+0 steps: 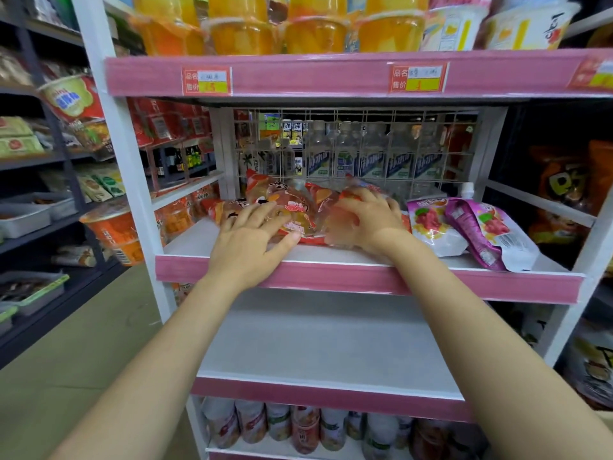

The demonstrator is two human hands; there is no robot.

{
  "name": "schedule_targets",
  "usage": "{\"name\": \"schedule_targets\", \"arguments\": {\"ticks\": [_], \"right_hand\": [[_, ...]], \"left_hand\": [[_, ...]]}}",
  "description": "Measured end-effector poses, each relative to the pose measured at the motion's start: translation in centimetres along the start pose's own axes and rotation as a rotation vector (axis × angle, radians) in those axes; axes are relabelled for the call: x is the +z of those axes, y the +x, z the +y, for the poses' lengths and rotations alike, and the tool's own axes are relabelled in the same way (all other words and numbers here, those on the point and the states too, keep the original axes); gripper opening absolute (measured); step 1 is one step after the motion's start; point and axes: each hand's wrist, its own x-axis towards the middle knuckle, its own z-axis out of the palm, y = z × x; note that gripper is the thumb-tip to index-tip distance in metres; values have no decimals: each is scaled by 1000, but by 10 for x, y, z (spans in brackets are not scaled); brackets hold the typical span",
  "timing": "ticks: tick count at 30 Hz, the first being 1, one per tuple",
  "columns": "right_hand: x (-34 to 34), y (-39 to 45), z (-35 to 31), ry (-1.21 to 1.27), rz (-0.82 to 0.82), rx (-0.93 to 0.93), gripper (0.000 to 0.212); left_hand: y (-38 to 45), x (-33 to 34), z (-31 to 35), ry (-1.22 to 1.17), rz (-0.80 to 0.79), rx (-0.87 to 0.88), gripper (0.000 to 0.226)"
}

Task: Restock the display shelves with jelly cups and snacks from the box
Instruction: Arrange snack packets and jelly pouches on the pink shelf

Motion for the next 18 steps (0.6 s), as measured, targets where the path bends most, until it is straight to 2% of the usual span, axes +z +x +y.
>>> {"name": "schedule_targets", "arguments": {"ticks": [6, 9, 11, 14, 16, 18], "right_hand": [[-10, 14, 27, -78, -56, 138, 79], [-17, 18, 15, -134, -35, 72, 74], [-20, 19, -6, 17, 26, -32, 70], [-17, 26, -43, 376, 14, -39, 79], [-12, 36, -60, 465, -78, 1, 86], [-6, 47, -70, 416, -232, 80, 93]], "left_hand": [[1, -1, -4, -34, -30, 16, 73], [2, -4, -11, -113, -74, 18, 60], [5, -11, -20, -175, -76, -3, 65], [12, -18, -36, -211, -80, -93, 68], [12, -19, -41, -214, -146, -154, 70], [9, -18, -42, -239, -186, -196, 70]]}}
